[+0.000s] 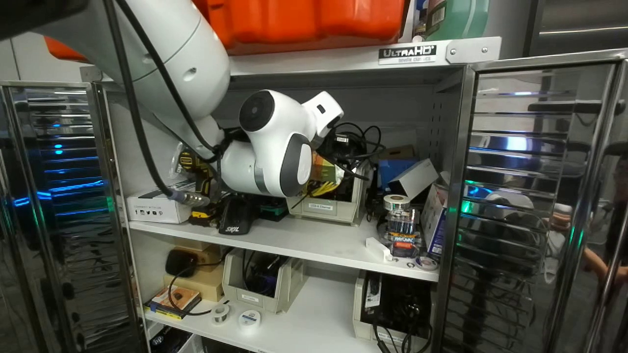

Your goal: Place the grey cable in the box on the top shelf

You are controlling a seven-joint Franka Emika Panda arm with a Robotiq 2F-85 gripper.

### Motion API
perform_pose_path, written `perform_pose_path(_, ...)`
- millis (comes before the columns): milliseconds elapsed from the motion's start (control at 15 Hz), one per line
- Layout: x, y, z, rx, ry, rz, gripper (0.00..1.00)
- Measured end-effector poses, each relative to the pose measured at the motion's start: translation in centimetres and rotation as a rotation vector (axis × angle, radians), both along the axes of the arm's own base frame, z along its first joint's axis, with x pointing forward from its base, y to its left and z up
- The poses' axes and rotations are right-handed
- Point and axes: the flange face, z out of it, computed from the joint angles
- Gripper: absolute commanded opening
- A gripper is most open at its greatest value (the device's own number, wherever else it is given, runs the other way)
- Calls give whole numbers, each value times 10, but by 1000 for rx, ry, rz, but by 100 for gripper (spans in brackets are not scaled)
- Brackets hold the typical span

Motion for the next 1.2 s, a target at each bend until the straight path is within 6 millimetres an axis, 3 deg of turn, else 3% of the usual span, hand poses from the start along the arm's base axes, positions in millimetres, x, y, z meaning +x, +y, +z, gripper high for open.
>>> perform_pose_path(533,7,-10,-13,-59,142,-15,98)
perform_pose_path(867,4,-18,-14,-103,252,-25,100)
perform_pose_path(1200,-8,15,-14,-103,426,42,100)
